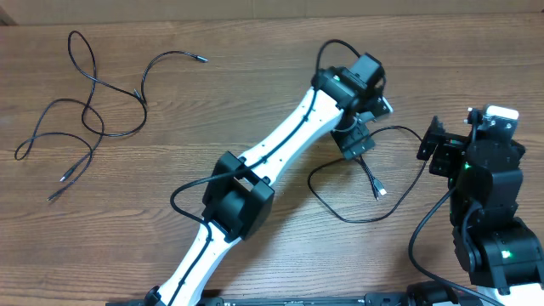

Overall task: Untangle cables
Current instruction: 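Move the left gripper right and grasp the last black cable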

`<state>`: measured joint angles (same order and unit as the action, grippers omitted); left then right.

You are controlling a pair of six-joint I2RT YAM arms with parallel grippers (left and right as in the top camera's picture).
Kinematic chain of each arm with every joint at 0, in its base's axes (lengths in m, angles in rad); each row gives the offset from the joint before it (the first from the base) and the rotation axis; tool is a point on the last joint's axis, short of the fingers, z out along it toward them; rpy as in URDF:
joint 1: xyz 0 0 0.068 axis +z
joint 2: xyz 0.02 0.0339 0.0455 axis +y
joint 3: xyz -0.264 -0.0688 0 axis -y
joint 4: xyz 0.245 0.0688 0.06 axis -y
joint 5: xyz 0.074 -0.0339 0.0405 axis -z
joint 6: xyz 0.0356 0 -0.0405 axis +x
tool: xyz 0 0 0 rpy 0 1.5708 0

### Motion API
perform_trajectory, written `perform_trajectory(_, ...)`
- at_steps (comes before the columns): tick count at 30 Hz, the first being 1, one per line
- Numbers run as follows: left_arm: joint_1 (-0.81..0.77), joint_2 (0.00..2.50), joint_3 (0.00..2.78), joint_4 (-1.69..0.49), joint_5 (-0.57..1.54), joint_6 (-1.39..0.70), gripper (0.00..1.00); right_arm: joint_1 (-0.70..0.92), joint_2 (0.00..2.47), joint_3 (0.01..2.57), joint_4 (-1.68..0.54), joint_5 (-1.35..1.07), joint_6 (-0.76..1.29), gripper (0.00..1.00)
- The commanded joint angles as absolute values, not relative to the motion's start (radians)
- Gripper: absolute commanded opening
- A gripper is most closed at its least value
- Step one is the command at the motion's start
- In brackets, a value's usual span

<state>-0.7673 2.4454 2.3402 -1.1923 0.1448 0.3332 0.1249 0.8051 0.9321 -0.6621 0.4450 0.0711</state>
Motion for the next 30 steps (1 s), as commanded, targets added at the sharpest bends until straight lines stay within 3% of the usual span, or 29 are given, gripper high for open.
perform_trajectory(1, -0.818, 2.400, 2.334, -1.181, 0.109, 0.337, 1.00, 0.122, 0.796, 0.990, -0.644, 0.501, 0.082, 1.00)
perform_trajectory(18, -0.876, 2.406, 2.048, -0.820, -0.130, -0.021, 0.99, 0.122, 0.796, 1.010, -0.638, 0.492, 0.083, 1.00)
perform_trajectory(30, -0.878, 2.424, 1.976, -0.857, -0.200, -0.060, 1.00, 0.122, 0.796, 1.010, -0.641, 0.467, 0.083, 1.00)
